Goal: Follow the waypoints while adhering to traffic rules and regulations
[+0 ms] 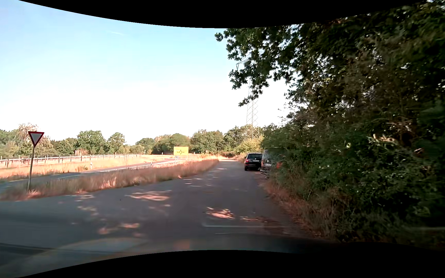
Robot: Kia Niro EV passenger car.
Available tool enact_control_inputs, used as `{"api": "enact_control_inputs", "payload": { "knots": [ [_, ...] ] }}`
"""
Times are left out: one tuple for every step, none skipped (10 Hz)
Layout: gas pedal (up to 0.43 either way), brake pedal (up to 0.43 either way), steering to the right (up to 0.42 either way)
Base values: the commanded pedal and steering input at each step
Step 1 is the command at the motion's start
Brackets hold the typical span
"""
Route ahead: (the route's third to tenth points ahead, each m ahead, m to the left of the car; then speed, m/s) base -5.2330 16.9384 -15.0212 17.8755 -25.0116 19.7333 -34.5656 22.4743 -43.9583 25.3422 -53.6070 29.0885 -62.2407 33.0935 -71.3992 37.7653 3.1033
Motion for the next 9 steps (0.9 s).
{"api": "enact_control_inputs", "payload": {
  "knots": [
    [0.000,0.000,-0.063],
    [0.000,0.000,-0.084],
    [0.000,0.000,-0.102],
    [0.000,0.000,-0.126],
    [0.000,0.000,-0.156],
    [0.000,0.000,-0.187],
    [0.000,0.000,-0.221],
    [0.000,0.000,-0.268],
    [0.000,0.000,-0.325]
  ]
}}
